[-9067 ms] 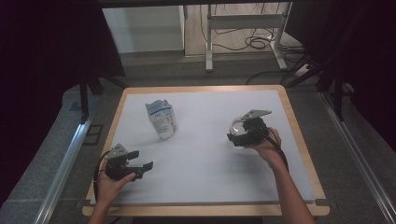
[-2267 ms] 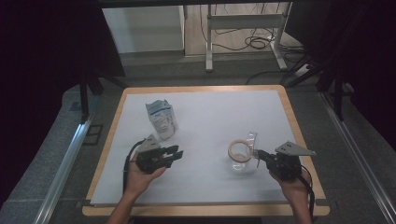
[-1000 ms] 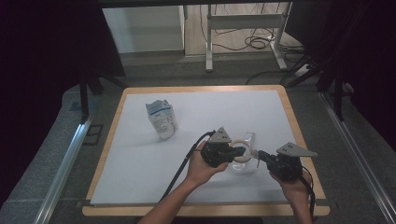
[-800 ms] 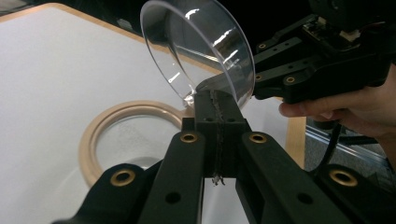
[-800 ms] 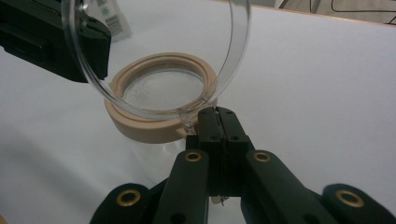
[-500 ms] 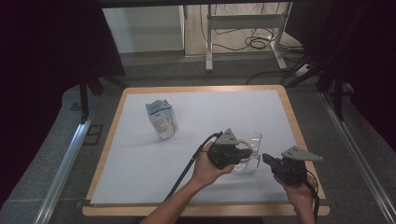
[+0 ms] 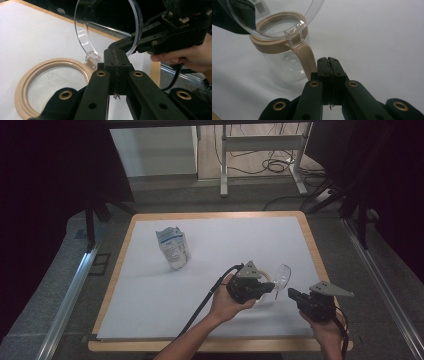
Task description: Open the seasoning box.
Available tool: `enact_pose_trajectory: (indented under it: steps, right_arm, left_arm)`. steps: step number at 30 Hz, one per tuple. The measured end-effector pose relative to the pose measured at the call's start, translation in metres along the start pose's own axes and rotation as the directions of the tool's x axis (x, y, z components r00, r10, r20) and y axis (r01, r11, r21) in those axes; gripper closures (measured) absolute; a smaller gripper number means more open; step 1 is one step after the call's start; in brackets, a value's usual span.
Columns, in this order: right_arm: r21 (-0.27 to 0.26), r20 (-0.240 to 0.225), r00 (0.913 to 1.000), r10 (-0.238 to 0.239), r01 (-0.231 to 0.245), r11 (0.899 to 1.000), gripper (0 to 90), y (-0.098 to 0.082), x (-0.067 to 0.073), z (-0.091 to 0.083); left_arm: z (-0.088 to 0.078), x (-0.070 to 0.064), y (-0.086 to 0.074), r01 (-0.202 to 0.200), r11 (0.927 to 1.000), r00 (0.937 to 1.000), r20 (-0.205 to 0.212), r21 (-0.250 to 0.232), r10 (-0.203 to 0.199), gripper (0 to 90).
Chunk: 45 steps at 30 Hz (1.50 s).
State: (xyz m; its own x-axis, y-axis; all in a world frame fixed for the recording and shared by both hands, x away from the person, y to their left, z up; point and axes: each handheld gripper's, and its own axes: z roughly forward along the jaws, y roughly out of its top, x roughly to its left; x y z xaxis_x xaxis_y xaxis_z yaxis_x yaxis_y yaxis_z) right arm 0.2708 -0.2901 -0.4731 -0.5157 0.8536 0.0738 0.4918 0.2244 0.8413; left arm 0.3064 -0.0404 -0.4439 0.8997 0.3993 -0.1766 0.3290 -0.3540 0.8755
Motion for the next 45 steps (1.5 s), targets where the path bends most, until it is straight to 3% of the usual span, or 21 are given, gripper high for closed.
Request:
enact_pose_trajectory:
  steps: [7, 8, 13, 15, 19, 20, 23, 24, 31, 35, 39, 45]
  right_arm:
    - [-0.011, -0.017, 0.9999, 0.001, -0.001, 1.000, 79.6, -0.002, 0.005, -0.003]
    - [-0.013, -0.036, 0.9993, -0.005, 0.004, 1.000, 69.4, -0.004, 0.008, -0.003]
    - [-0.014, -0.094, 0.9955, -0.013, 0.012, 1.000, 56.9, -0.014, 0.020, -0.001]
    - [-0.004, -0.116, 0.9929, -0.023, 0.023, 1.000, 52.5, -0.023, 0.031, 0.001]
    - [-0.001, -0.143, 0.9877, -0.063, 0.063, 0.998, 47.6, -0.033, 0.045, 0.004]
    - [-0.008, -0.145, 0.9867, -0.072, 0.072, 0.997, 46.5, -0.034, 0.048, 0.005]
    - [-0.022, -0.153, 0.9843, -0.087, 0.085, 0.996, 45.4, -0.036, 0.055, 0.006]
    - [-0.036, -0.167, 0.9812, -0.096, 0.091, 0.995, 44.7, -0.036, 0.062, 0.008]
    - [-0.062, -0.224, 0.9686, -0.107, 0.096, 0.994, 44.4, -0.035, 0.080, 0.014]
    - [-0.068, -0.232, 0.9657, -0.117, 0.104, 0.992, 44.2, -0.036, 0.087, 0.016]
    - [-0.093, -0.260, 0.9551, -0.143, 0.122, 0.988, 43.8, -0.035, 0.099, 0.021]
    - [-0.110, -0.276, 0.9468, -0.165, 0.139, 0.984, 43.6, -0.033, 0.115, 0.033]
  left_arm:
    - [-0.016, 0.006, -0.004, -0.002, 0.9999, 0.9997, -0.025, -0.012, 0.002, 89.5]
    - [-0.026, 0.010, -0.006, -0.008, 0.9999, 0.9992, -0.039, -0.013, 0.008, 89.1]
    - [-0.049, 0.019, -0.015, -0.006, 0.9998, 0.9977, -0.067, -0.018, 0.005, 82.9]
    - [-0.064, 0.026, -0.023, 0.016, 0.9997, 0.9959, -0.089, -0.019, -0.018, 67.8]
    - [-0.077, 0.030, -0.031, 0.028, 0.9991, 0.9914, -0.127, -0.031, -0.032, 47.3]
    - [-0.085, 0.032, -0.038, 0.030, 0.9988, 0.9877, -0.152, -0.038, -0.035, 42.9]
    - [-0.093, 0.035, -0.045, 0.036, 0.9984, 0.9845, -0.170, -0.044, -0.043, 34.3]
    - [-0.101, 0.038, -0.053, 0.042, 0.9978, 0.9808, -0.188, -0.051, -0.051, 32.8]
    - [-0.123, 0.049, -0.080, 0.074, 0.9957, 0.9746, -0.207, -0.056, -0.084, 29.1]
    - [-0.130, 0.052, -0.093, 0.082, 0.9952, 0.9715, -0.219, -0.053, -0.092, 28.0]
    - [-0.139, 0.059, -0.111, 0.102, 0.9944, 0.9645, -0.242, -0.030, -0.106, 27.0]
    - [-0.150, 0.066, -0.124, 0.121, 0.9920, 0.9560, -0.265, -0.034, -0.126, 26.6]
